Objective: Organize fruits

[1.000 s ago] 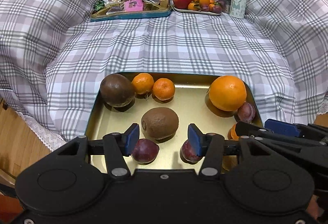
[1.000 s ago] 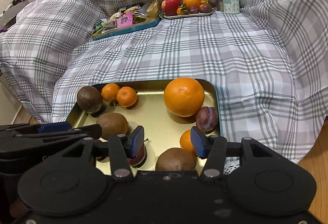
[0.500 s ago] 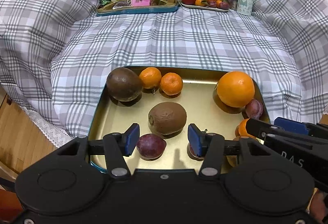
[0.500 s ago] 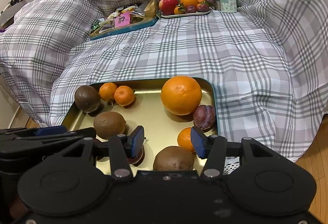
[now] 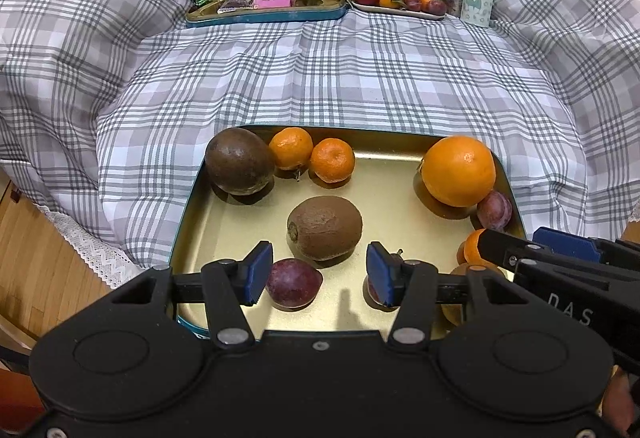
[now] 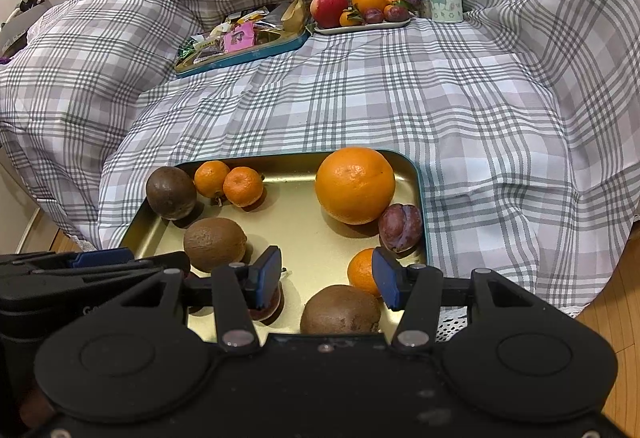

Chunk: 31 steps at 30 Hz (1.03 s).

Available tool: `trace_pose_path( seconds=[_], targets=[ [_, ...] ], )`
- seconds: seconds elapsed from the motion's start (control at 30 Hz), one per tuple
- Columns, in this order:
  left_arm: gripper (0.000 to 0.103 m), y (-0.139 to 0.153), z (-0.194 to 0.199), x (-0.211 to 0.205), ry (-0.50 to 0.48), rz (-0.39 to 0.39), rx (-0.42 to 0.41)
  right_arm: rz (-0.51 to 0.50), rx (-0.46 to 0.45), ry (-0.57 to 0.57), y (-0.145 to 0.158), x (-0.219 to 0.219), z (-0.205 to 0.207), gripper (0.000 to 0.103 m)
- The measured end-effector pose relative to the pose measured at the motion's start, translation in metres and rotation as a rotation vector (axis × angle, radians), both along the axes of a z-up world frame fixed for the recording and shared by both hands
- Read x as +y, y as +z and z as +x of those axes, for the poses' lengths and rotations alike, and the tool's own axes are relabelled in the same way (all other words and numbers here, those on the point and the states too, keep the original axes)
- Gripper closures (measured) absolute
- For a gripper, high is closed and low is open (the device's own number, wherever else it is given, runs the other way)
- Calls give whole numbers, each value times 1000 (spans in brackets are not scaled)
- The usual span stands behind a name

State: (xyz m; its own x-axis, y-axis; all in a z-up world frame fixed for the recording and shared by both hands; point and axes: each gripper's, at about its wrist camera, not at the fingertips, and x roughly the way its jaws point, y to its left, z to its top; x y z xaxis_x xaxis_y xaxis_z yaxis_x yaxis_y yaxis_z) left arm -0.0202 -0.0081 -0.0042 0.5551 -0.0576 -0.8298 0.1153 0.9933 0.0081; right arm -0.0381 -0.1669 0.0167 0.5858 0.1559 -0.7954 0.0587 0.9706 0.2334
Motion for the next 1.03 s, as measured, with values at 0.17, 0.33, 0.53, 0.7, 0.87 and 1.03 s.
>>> trace_pose_path(
  seconds=[0.17, 0.33, 0.53, 0.7, 0.87, 1.03],
  targets=[
    [46, 0, 0, 0, -1, -1, 1, 1, 1, 2, 0, 0, 0, 49],
    [46, 0, 0, 1, 2, -1, 1, 2, 3, 3, 0, 0, 0, 49],
    [47, -1, 0, 2, -1, -3, 7, 4, 5, 4, 0, 1, 0, 49],
    [47, -1, -1, 2, -2, 0, 7, 5, 6, 5, -1, 2, 0, 49],
    [47, -2, -1, 2, -2, 1, 12, 4, 7, 5, -1, 2, 0, 49],
    [47, -2, 0, 3, -7, 4, 10, 5, 9, 5, -2, 2, 0, 49]
  ],
)
